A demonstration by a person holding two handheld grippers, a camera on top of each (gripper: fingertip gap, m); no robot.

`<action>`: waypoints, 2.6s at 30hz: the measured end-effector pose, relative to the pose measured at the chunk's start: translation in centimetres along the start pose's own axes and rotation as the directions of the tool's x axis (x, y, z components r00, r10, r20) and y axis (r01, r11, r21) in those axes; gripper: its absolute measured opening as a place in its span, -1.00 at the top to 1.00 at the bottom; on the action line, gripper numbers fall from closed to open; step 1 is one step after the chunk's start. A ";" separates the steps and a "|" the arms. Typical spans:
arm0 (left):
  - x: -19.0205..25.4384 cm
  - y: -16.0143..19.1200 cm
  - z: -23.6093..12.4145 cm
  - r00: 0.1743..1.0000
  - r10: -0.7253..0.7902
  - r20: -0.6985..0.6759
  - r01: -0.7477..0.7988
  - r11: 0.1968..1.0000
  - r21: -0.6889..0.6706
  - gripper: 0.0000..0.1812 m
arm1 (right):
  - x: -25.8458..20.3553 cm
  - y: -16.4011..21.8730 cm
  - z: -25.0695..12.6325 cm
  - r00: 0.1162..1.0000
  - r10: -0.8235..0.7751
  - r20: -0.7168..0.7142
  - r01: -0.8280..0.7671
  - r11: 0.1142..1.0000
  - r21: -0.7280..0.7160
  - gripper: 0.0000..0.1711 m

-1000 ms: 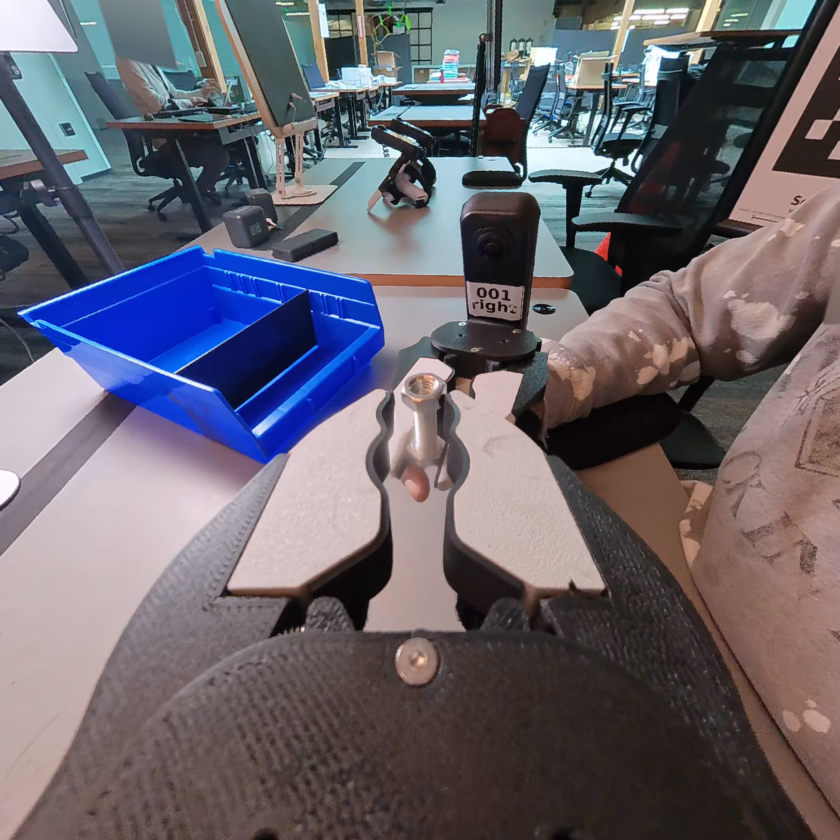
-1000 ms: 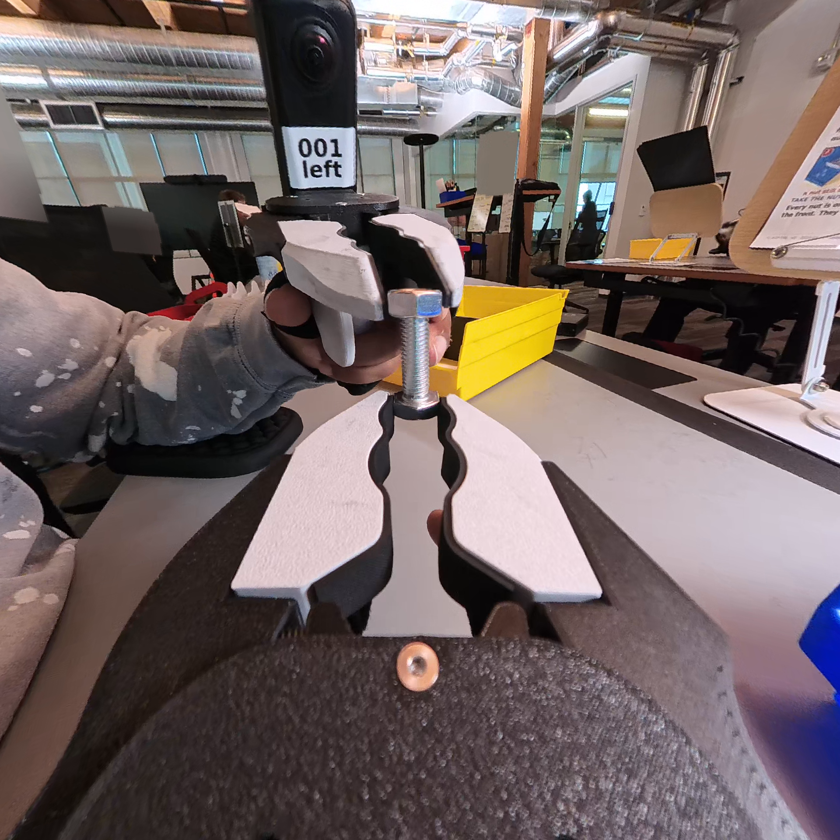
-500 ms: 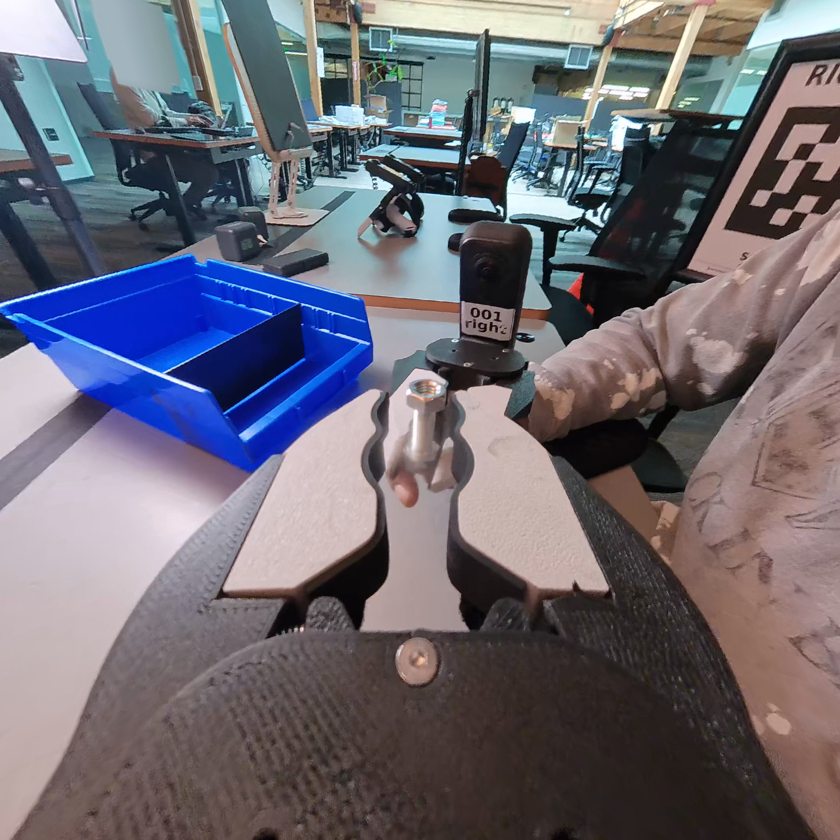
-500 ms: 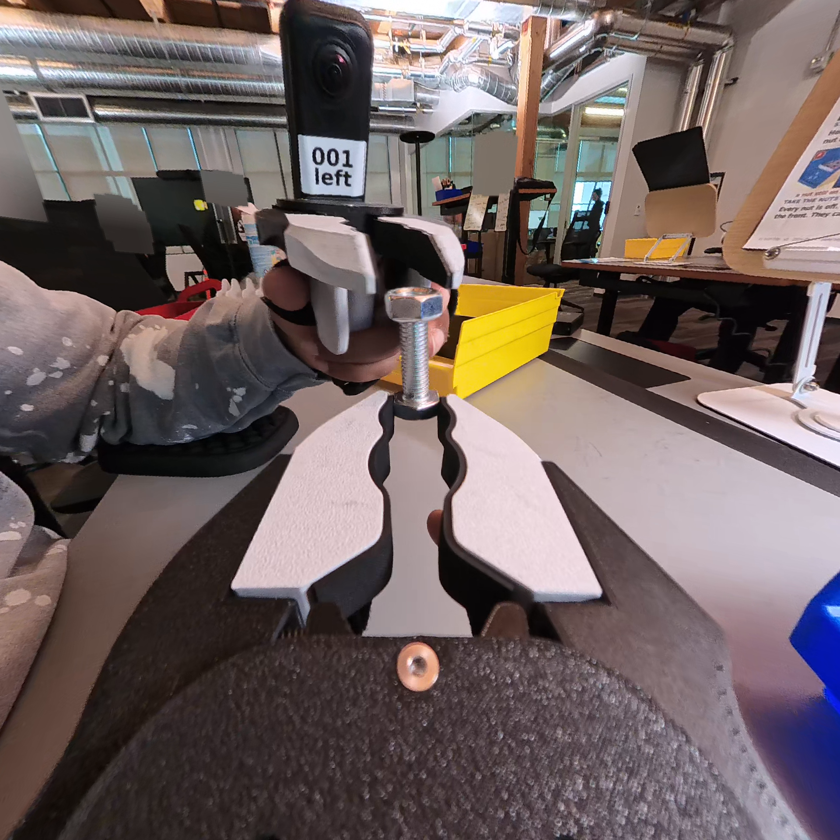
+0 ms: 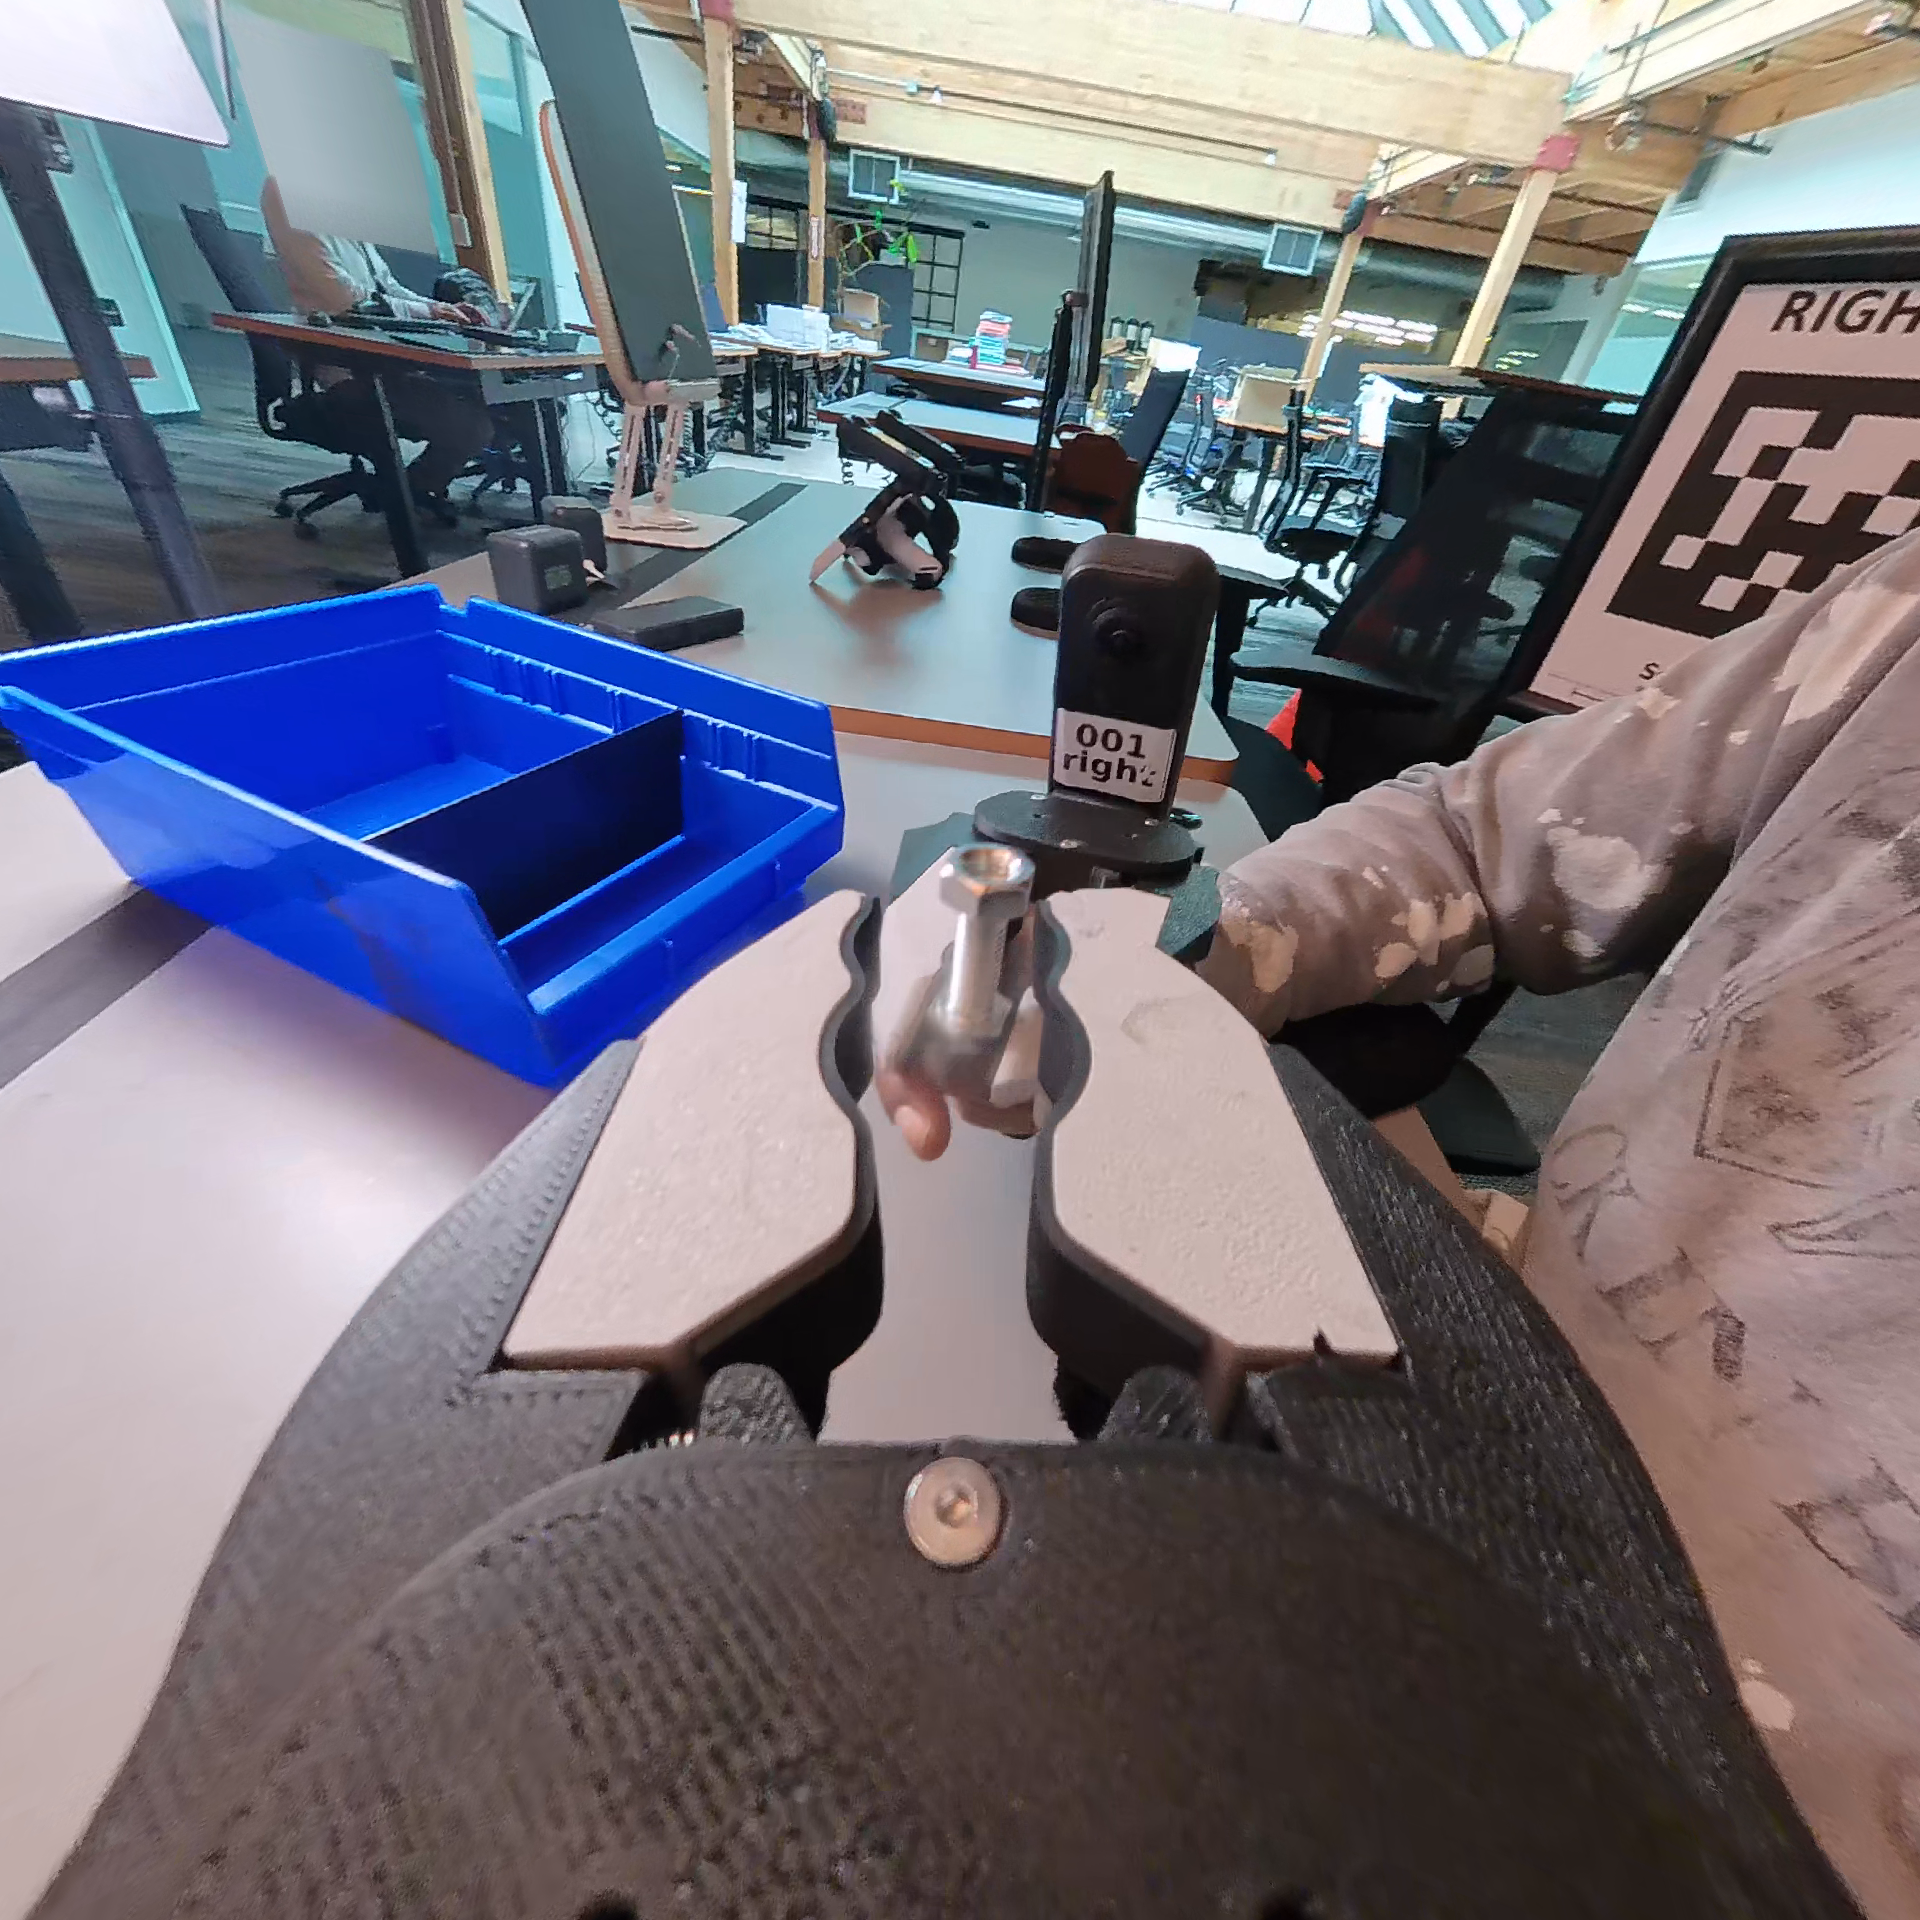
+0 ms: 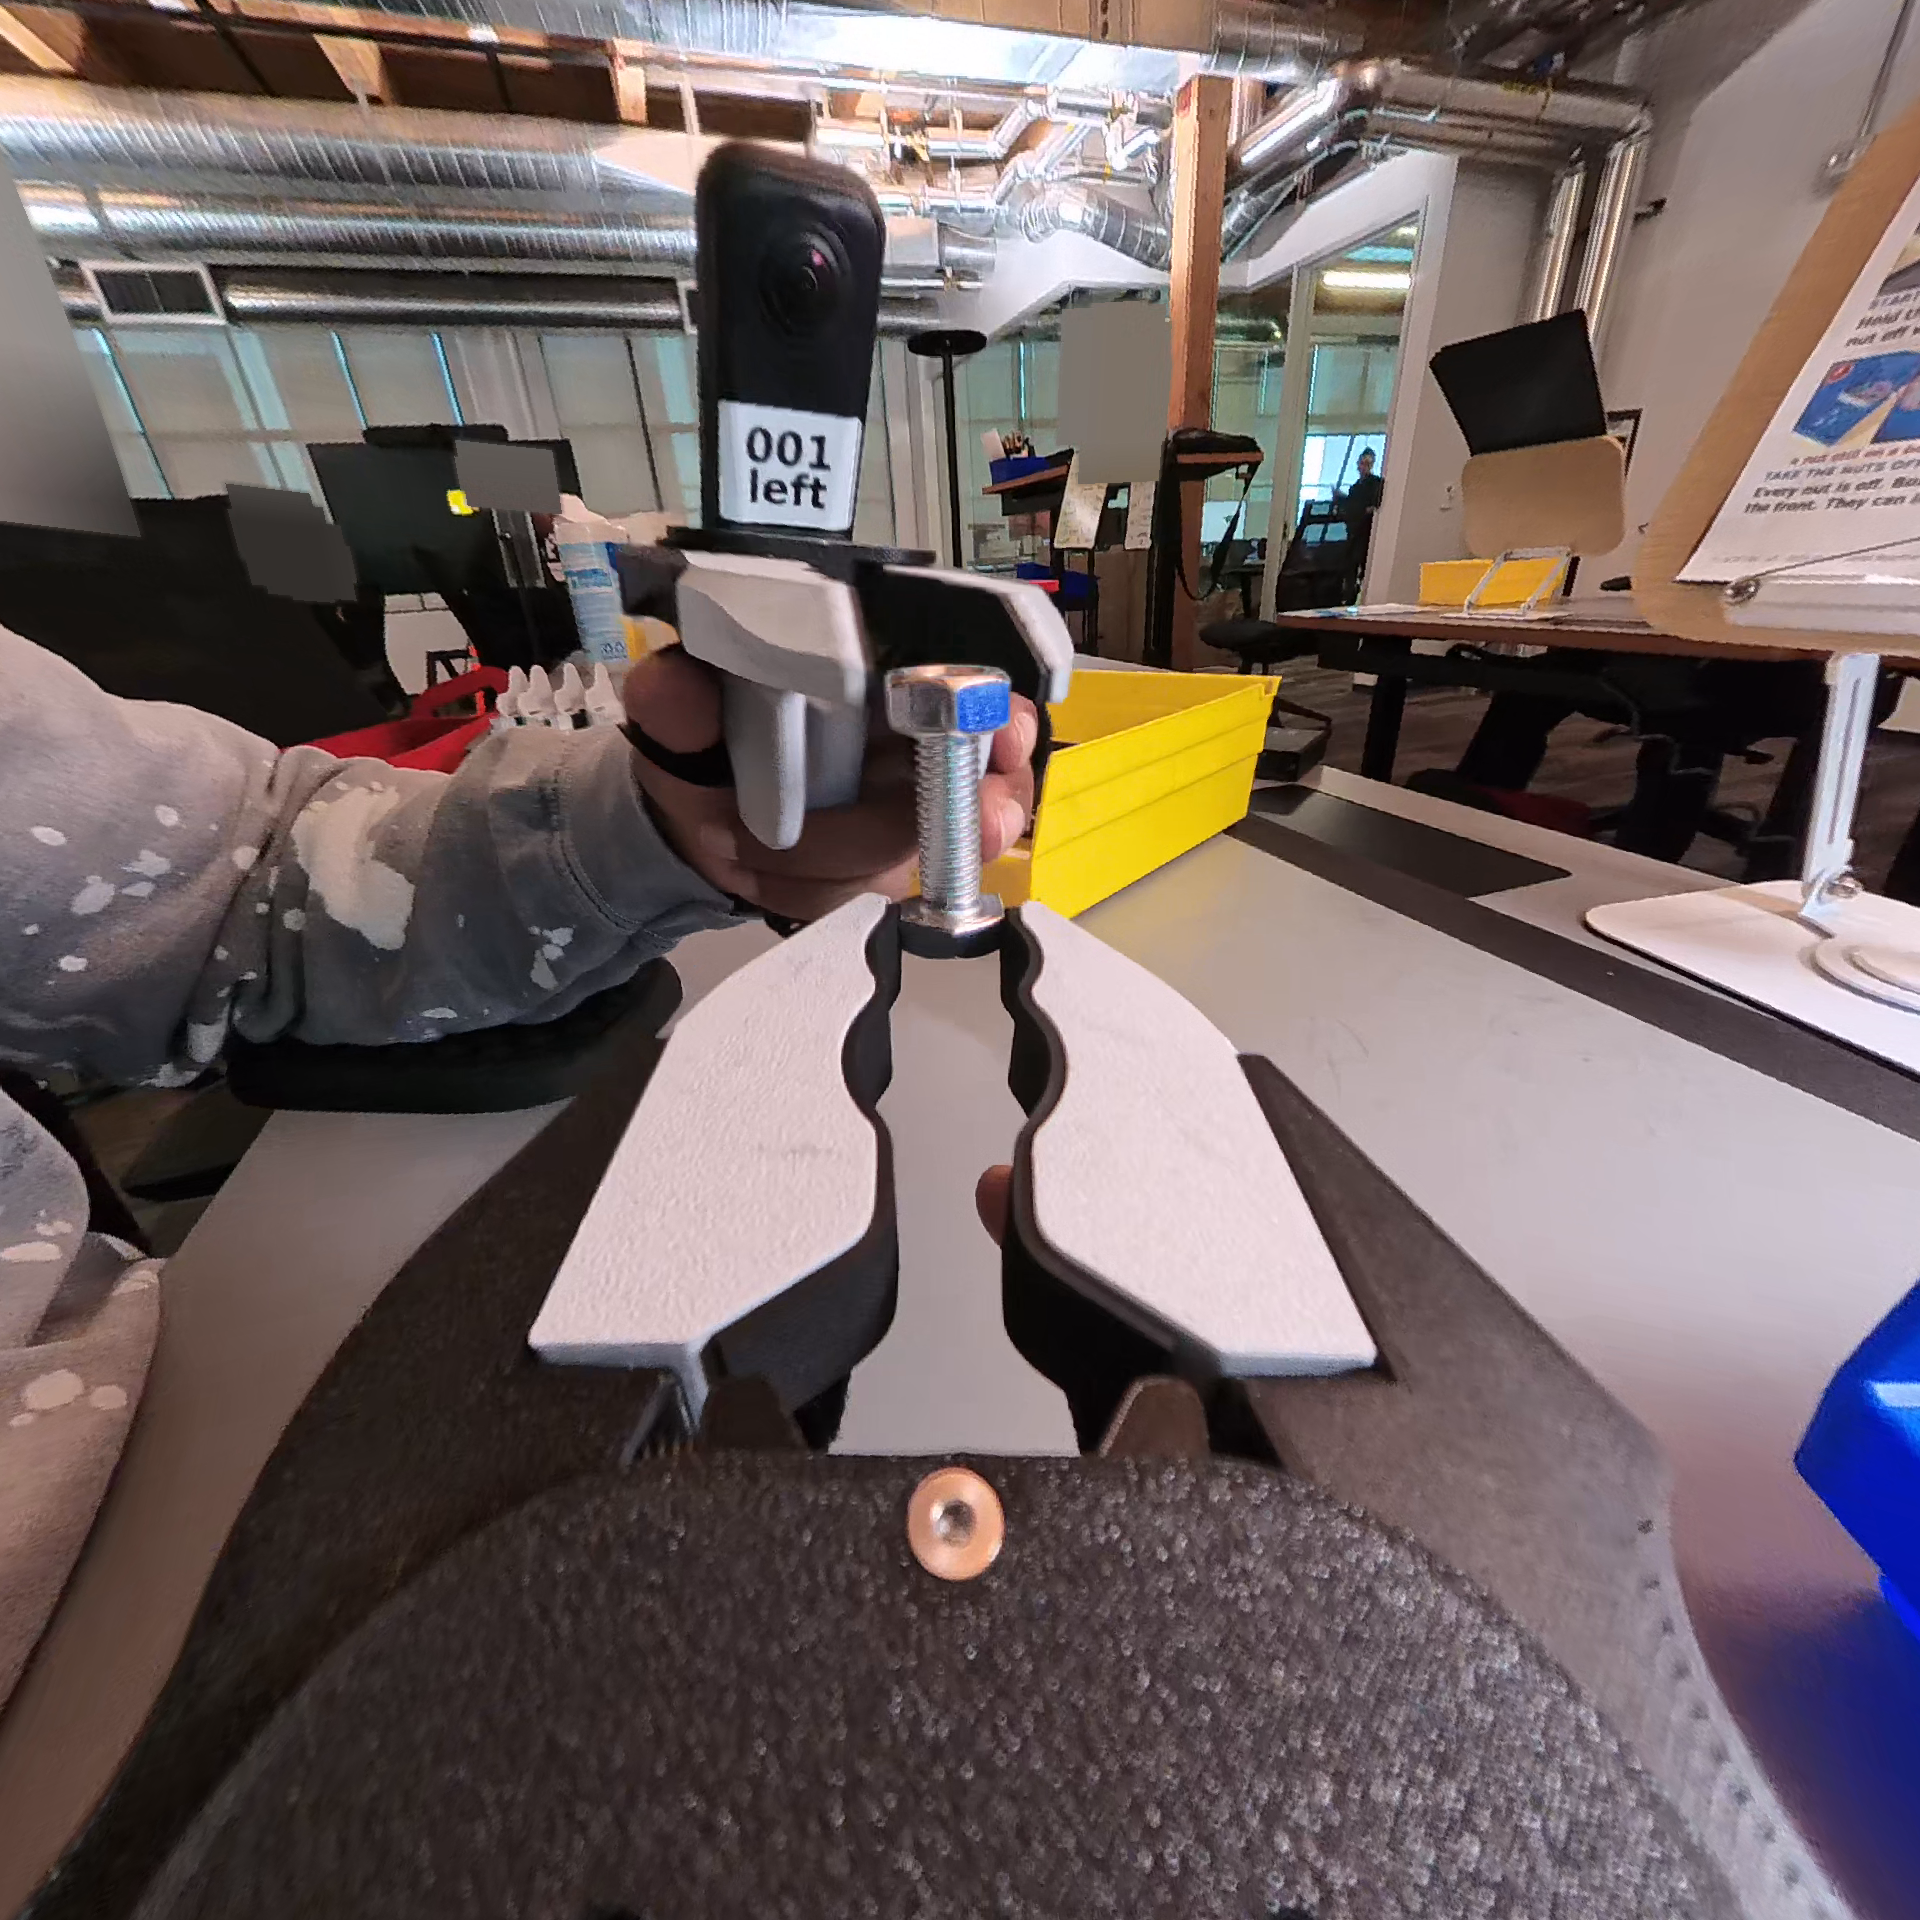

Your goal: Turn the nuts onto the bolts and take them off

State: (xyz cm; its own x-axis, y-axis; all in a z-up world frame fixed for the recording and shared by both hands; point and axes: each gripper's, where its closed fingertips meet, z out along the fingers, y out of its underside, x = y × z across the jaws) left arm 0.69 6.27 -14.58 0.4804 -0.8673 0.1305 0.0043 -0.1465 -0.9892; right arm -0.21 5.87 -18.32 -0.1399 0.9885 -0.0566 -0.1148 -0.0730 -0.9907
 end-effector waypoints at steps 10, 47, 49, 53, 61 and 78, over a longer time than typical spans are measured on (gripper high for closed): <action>-1.5 0.2 -0.6 0.998 -0.005 0.069 0.005 1.000 0.000 0.78 | 0.0 -1.1 -0.5 1.000 0.022 0.021 -0.023 0.998 0.064 0.79; -0.1 -4.0 -2.5 0.998 0.033 0.060 -0.041 0.992 0.124 0.69 | -0.4 -4.1 3.6 1.000 -0.016 0.010 0.015 0.996 0.086 0.79; -0.7 -3.6 -2.6 0.996 0.037 0.079 -0.045 0.993 0.106 0.68 | -0.6 -3.8 3.7 1.000 -0.017 0.014 0.016 0.996 0.084 0.79; -2.3 -3.6 -3.5 0.992 0.001 0.130 -0.017 0.992 0.128 0.78 | -1.1 -4.4 3.1 0.999 -0.020 0.047 0.014 0.992 0.126 0.79; -0.9 -3.3 -2.5 0.998 0.010 0.063 -0.017 0.993 0.115 0.65 | -0.1 -3.2 3.1 1.000 -0.003 -0.002 0.003 0.996 0.084 0.79; -1.0 -3.0 -1.9 0.998 -0.028 0.058 0.021 0.993 0.114 0.63 | -0.2 -3.0 3.0 1.000 -0.021 -0.006 0.022 0.997 0.071 0.79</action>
State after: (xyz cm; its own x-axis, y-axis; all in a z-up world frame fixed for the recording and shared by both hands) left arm -1.45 6.69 -11.61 0.5304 -0.8337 0.1537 0.1142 -0.1094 -0.9874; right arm -2.82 5.46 -14.91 -0.1317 0.9906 -0.0362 -0.1878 -0.0607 -0.9803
